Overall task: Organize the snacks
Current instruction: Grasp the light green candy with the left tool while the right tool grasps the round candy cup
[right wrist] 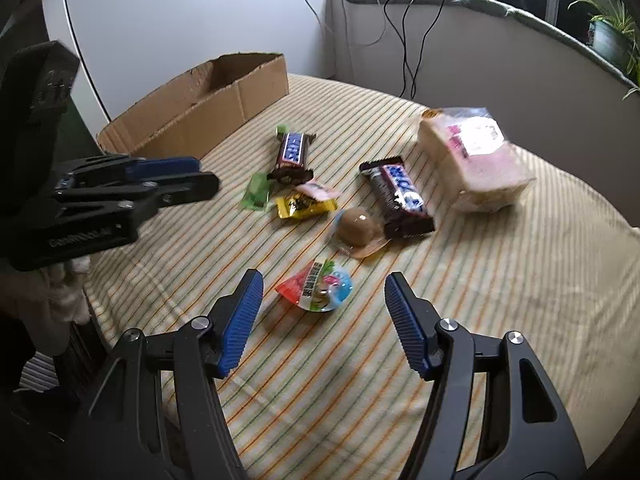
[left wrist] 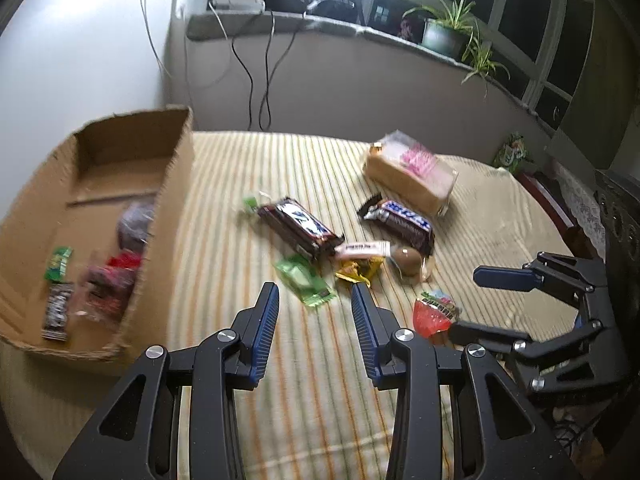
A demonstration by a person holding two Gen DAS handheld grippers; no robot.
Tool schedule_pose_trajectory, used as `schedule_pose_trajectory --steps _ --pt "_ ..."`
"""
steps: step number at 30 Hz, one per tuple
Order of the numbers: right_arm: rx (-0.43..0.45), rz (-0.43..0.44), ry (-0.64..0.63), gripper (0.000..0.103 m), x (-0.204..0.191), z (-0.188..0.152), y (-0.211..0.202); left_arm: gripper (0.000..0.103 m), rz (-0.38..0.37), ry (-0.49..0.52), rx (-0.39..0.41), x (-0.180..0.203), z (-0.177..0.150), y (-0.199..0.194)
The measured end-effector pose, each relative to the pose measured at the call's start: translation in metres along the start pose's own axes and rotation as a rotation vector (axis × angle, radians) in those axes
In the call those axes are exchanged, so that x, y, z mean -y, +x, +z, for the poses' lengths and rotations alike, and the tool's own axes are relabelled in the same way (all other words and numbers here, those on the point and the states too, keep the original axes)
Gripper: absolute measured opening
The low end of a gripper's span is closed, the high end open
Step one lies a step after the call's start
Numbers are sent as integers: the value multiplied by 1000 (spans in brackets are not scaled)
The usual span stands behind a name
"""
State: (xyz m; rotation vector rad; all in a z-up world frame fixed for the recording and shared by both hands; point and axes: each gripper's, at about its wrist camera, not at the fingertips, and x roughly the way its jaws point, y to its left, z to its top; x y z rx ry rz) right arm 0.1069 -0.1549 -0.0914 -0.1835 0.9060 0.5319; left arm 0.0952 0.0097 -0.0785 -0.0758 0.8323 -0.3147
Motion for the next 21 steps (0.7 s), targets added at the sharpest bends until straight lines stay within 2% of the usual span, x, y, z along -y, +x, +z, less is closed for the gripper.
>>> schedule_pose_trajectory --steps 5,9,15,17,18,21 --pt "-18 9 2 66 -2 -2 13 36 25 -3 -34 -1 3 17" --pt "-25 6 13 57 0 -1 20 34 40 11 -62 0 6 31" --pt "-26 1 9 57 -2 0 25 34 64 24 -89 4 9 49" --pt "-31 -4 2 53 -3 0 27 34 76 37 -86 6 10 53" --pt "-34 -5 -1 49 -3 -1 28 30 88 53 -82 8 10 54" --pt "-36 -19 -10 49 -4 -2 30 25 101 72 -77 9 9 55"
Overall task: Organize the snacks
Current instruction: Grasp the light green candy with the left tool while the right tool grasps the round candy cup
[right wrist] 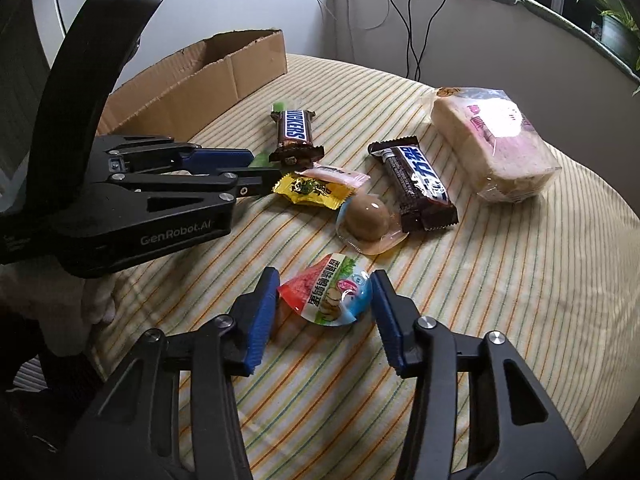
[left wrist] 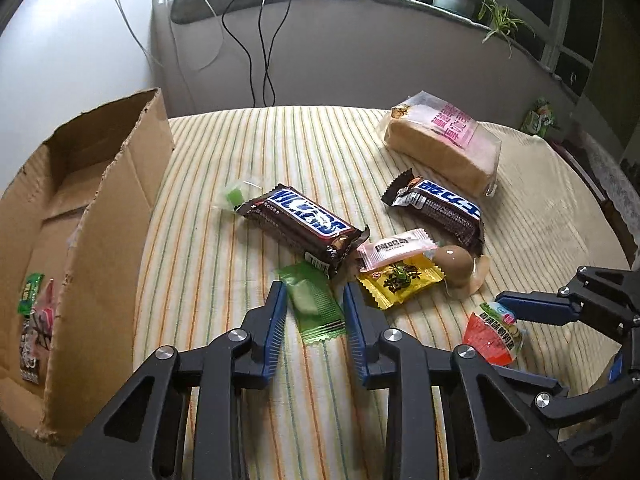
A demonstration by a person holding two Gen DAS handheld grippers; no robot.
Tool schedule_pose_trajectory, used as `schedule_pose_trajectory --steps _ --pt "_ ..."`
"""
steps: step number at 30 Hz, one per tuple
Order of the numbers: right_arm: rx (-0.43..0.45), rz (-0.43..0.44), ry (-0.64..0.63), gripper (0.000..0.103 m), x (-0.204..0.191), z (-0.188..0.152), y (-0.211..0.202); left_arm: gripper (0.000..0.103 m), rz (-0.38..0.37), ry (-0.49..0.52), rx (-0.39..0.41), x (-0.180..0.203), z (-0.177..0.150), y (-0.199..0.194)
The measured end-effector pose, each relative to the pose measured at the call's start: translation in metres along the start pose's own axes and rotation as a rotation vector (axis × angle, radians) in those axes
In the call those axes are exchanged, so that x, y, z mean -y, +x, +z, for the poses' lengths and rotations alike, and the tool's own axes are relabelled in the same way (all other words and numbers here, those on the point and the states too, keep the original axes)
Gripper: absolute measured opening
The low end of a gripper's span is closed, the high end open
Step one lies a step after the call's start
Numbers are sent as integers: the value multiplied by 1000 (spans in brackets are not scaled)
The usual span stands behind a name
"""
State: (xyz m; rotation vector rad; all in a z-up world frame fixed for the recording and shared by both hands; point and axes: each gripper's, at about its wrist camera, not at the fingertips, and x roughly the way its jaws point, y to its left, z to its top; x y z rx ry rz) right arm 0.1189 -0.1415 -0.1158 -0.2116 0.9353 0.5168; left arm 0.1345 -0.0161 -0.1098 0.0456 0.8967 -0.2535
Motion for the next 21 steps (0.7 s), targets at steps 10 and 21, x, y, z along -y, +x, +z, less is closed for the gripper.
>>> schedule_pose_trajectory --steps 10,21 --pt "5 -10 9 44 3 -3 -4 19 0 6 11 -4 -1 -4" --pt "38 -15 27 43 5 -2 -22 19 -23 -21 61 -9 -2 -28"
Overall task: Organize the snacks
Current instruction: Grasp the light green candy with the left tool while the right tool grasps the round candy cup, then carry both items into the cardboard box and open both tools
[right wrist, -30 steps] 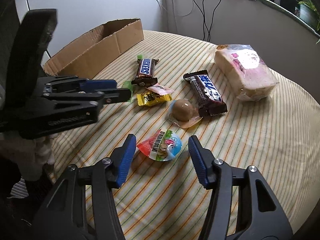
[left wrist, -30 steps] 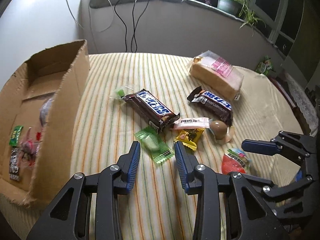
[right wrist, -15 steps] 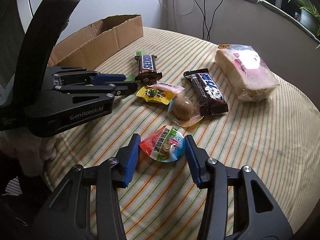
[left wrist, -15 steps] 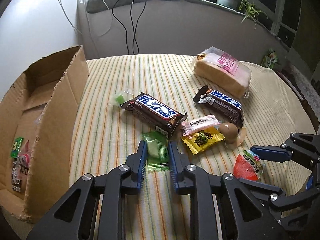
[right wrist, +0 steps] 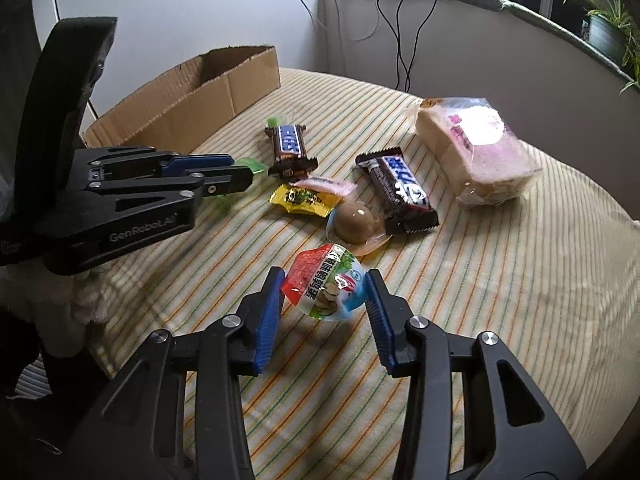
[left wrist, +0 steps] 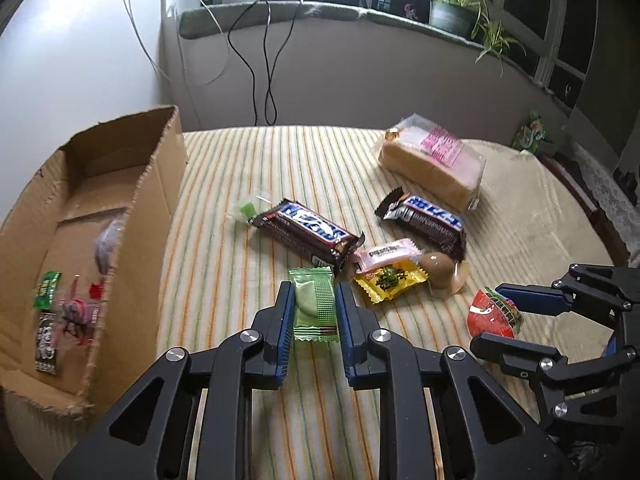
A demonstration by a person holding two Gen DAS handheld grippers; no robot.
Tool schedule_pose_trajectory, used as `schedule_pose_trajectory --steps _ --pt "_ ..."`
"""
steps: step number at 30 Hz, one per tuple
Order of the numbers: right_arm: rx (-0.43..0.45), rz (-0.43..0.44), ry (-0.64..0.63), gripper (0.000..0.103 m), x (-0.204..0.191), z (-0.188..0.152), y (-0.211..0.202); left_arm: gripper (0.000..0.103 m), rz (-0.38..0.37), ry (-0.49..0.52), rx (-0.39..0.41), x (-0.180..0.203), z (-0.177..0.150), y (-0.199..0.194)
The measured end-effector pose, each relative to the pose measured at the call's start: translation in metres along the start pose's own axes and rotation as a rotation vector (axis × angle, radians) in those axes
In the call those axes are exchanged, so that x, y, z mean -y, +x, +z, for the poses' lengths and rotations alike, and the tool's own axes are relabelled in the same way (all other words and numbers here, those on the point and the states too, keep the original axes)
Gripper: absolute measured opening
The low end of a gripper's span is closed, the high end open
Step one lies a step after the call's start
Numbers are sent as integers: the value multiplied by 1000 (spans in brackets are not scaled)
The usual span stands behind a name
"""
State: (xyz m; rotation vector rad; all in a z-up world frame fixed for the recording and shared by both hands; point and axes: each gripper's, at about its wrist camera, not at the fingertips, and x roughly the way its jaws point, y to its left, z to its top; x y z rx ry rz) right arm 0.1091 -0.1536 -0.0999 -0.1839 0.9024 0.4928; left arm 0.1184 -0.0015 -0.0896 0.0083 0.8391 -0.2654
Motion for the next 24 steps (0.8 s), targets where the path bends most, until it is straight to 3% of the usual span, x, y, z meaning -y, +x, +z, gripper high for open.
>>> schedule_pose_trajectory --steps 11,24 --pt "63 7 -25 43 -18 19 -24 19 7 -33 89 -18 9 -39" --pt "118 57 -98 43 -72 62 -21 19 84 -96 155 -83 22 -66"
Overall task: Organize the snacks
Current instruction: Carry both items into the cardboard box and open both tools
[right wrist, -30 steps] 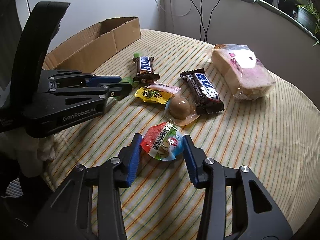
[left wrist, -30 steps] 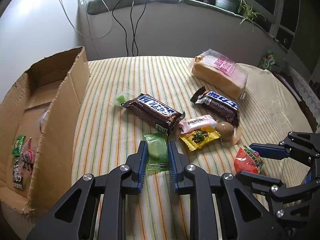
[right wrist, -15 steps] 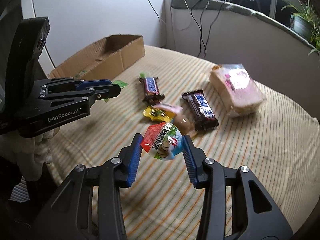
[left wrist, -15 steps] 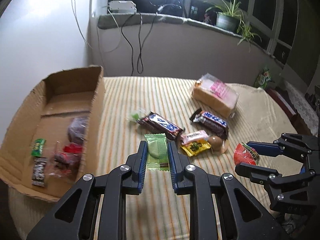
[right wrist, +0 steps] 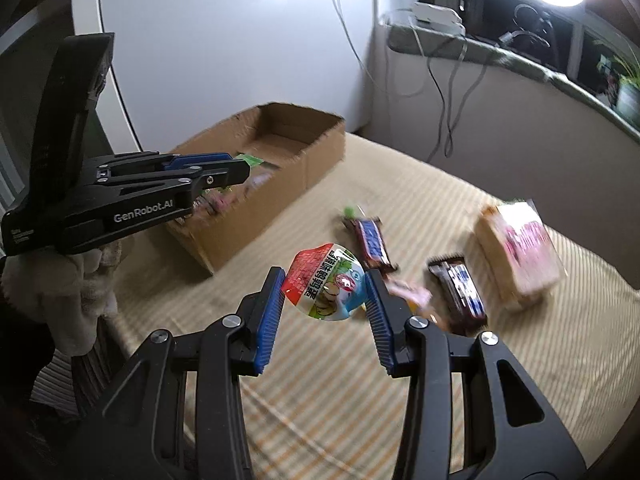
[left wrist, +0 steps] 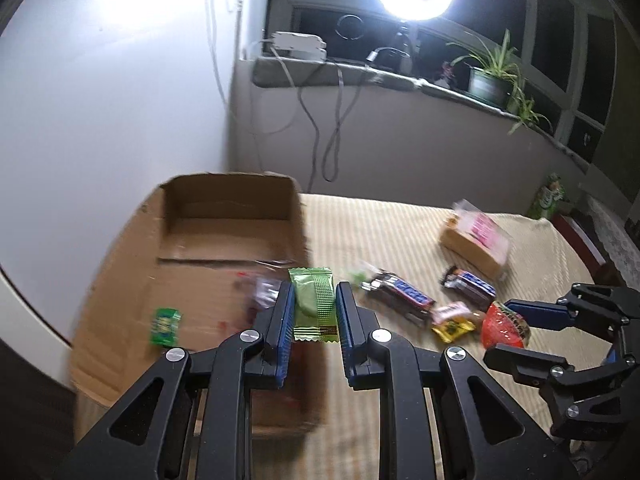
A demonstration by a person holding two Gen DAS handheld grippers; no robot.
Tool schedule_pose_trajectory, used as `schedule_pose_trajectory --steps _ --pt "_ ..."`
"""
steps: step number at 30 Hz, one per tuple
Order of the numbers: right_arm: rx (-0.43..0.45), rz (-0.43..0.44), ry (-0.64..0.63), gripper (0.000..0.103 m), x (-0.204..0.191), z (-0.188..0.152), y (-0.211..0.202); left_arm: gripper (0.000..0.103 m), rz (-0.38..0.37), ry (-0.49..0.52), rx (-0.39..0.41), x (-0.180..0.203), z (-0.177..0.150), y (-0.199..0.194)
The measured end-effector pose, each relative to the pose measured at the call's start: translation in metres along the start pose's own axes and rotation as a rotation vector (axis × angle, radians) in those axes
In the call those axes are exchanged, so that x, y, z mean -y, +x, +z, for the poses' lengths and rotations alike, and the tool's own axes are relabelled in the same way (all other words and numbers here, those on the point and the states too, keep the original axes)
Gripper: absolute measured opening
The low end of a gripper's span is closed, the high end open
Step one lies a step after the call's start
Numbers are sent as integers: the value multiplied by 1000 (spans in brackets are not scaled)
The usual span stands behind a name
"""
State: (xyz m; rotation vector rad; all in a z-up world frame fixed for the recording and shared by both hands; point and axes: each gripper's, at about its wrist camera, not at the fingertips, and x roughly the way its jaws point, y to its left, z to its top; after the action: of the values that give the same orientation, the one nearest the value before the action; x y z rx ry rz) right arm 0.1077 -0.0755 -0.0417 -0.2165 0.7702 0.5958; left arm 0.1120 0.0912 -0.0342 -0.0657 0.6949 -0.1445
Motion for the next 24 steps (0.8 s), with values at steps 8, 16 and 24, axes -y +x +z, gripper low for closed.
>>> schedule_pose_trajectory --steps 8,16,24 --pt "18 44 -34 43 -29 33 21 19 44 -29 1 -39 14 5" --pt "12 87 -63 43 -53 54 50 19 52 -50 -9 -64 29 21" --pt "-8 127 -93 43 -71 68 80 19 52 -66 -22 -79 37 36"
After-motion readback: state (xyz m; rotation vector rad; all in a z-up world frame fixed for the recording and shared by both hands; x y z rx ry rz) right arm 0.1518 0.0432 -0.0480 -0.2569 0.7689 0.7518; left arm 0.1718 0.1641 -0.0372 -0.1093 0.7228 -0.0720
